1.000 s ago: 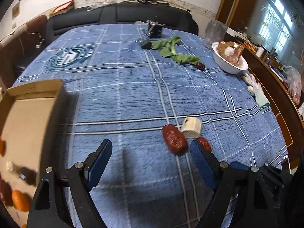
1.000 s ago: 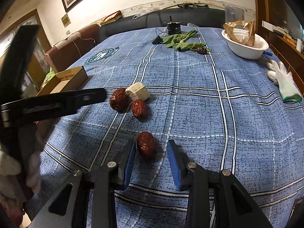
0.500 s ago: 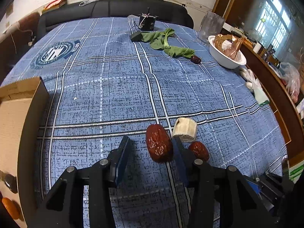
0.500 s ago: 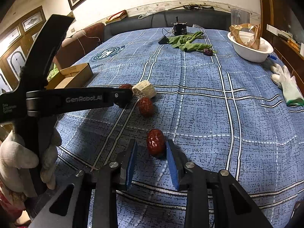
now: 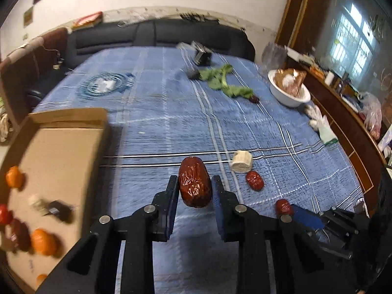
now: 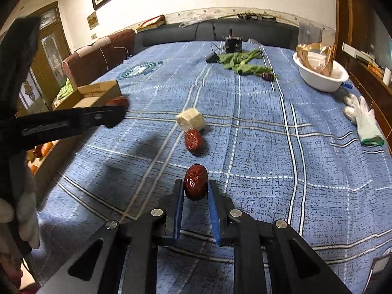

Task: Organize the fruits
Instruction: 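Carry both red dates into the tray and open both tools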

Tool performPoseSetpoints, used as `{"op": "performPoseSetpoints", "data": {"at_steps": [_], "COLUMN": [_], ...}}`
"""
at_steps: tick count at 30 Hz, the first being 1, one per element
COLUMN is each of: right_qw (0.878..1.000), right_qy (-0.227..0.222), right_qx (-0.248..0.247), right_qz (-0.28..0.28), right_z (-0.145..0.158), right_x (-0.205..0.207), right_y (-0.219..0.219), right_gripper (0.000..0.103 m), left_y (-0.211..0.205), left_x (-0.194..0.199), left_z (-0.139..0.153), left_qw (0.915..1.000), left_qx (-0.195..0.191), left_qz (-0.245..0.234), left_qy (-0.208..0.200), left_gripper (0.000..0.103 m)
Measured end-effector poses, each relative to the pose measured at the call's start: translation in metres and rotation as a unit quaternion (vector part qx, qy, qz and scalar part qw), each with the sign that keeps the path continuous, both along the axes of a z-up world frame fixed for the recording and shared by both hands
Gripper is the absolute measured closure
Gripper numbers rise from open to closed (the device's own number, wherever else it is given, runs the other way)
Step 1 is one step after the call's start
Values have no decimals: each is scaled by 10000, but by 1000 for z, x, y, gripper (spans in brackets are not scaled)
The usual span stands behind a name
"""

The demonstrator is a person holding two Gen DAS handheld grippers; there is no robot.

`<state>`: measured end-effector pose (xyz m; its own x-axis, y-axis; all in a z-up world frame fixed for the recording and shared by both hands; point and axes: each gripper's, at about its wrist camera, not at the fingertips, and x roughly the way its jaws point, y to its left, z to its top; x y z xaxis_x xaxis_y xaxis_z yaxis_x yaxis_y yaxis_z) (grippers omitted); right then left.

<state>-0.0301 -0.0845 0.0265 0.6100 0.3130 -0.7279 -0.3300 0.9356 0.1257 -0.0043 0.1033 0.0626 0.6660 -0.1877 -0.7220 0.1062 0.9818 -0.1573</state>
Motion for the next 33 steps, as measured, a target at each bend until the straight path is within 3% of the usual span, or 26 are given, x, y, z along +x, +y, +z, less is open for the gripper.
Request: {"op": "performPoseSetpoints", "data": {"at_steps": [8, 17, 24, 33], "right_qw": [9989, 9941, 9887, 9855], "right_qy": [-255, -287, -228, 47], "right_qx": [192, 457, 486, 110], "right_qz": [357, 937, 1397, 1692], "right_z": [36, 61, 71, 48], "right_x": [-27, -32, -10, 38], "right_y": [29, 89, 156, 239], "right_gripper": [82, 81, 81, 81], "left_y": [82, 170, 199, 217], "left_x": [-50, -78, -47, 28], "left_z": [18, 32, 27, 5], "left_qw": [9959, 9839, 9860, 9872], "left_qx": [-328, -328, -127, -54], "left_qz": [823, 1712, 1659, 1506], "left_qy": [-209, -387, -100, 520], "left_gripper": [77, 77, 77, 77]}}
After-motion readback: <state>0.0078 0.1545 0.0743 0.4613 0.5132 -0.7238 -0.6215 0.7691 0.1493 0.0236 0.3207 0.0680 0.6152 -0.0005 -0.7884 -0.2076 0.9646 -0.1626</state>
